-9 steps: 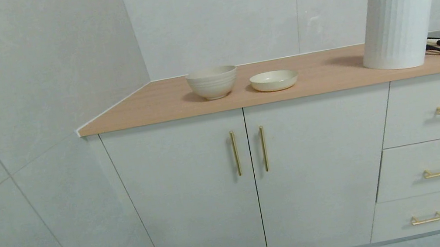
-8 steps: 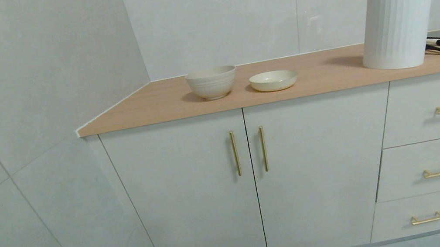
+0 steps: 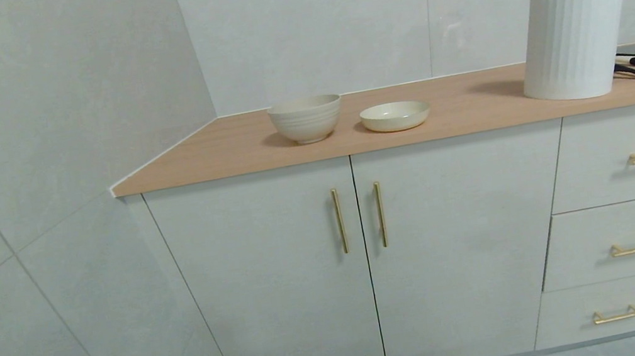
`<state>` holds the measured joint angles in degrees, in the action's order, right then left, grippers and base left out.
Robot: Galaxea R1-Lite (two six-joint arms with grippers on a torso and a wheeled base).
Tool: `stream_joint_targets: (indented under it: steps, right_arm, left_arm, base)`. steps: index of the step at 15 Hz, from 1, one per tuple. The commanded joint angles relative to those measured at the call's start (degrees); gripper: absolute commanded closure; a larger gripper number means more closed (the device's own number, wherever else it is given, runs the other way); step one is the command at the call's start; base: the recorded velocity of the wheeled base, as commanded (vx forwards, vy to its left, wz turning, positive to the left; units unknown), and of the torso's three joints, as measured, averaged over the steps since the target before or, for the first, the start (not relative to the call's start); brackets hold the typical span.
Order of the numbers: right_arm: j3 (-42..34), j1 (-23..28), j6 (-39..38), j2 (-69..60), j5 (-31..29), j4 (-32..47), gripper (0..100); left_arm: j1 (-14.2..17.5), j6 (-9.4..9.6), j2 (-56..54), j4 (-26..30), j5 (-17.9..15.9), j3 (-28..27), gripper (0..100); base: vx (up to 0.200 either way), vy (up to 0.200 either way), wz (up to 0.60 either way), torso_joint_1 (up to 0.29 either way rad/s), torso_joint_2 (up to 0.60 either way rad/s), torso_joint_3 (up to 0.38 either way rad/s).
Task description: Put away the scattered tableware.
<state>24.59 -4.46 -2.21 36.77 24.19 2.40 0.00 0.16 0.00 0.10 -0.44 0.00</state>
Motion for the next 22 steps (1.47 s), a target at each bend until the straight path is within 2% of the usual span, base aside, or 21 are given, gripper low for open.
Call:
stream_joint_targets:
  steps: [1, 2, 3, 6, 9, 11, 14, 17, 20, 22]
  right_arm:
    - [5.38, -6.44, -0.17, 22.74, 2.01, -8.47, 0]
    - [5.82, -10.13, -0.34, 32.4, 1.83, -17.69, 0]
    - [6.52, -12.59, -1.05, 38.29, 1.13, -23.41, 0]
    - [12.59, -17.77, -7.2, 52.18, 1.13, -33.51, 0]
    - [23.75, -19.8, -8.08, 65.19, 1.13, -35.45, 0]
    - [30.87, -20.5, -11.86, 70.99, 1.39, -35.45, 0]
    - [39.22, -20.32, -14.76, 77.4, 7.72, -35.36, 0]
    - [42.03, -20.32, -17.22, 81.89, 7.98, -35.98, 0]
    - [45.28, -20.32, -17.31, 88.39, 7.72, -41.6, 0]
    - [46.6, -20.32, -17.31, 90.94, 7.72, -42.22, 0]
  left_arm:
    - [0.0, 0.02, 0.0, -0.01, 0.0, 0.0, 0]
    - [0.0, 0.02, 0.0, -0.01, 0.0, 0.0, 0]
    - [0.0, 0.02, 0.0, -0.01, 0.0, 0.0, 0]
    - [0.0, 0.02, 0.0, -0.01, 0.0, 0.0, 0]
    - [0.0, 0.02, 0.0, -0.01, 0.0, 0.0, 0]
    - [0.0, 0.02, 0.0, -0.01, 0.0, 0.0, 0]
    - [0.0, 0.02, 0.0, -0.01, 0.0, 0.0, 0]
    - [0.0, 0.02, 0.0, -0.01, 0.0, 0.0, 0]
    - [0.0, 0.02, 0.0, -0.01, 0.0, 0.0, 0]
    - [0.0, 0.02, 0.0, -0.01, 0.0, 0.0, 0]
  base:
    - [0.0, 0.0, 0.0, 0.0, 0.0, 0.0]
    - [0.0, 0.0, 0.0, 0.0, 0.0, 0.0]
    - [0.0, 0.0, 0.0, 0.0, 0.0, 0.0]
    - [0.0, 0.0, 0.0, 0.0, 0.0, 0.0]
    - [0.0, 0.0, 0.0, 0.0, 0.0, 0.0]
    - [0.0, 0.0, 0.0, 0.0, 0.0, 0.0]
    - [0.0, 0.0, 0.0, 0.0, 0.0, 0.0]
    - [0.0, 0.0, 0.0, 0.0, 0.0, 0.0]
    - [0.0, 0.0, 0.0, 0.0, 0.0, 0.0]
    - [0.0, 0.0, 0.0, 0.0, 0.0, 0.0]
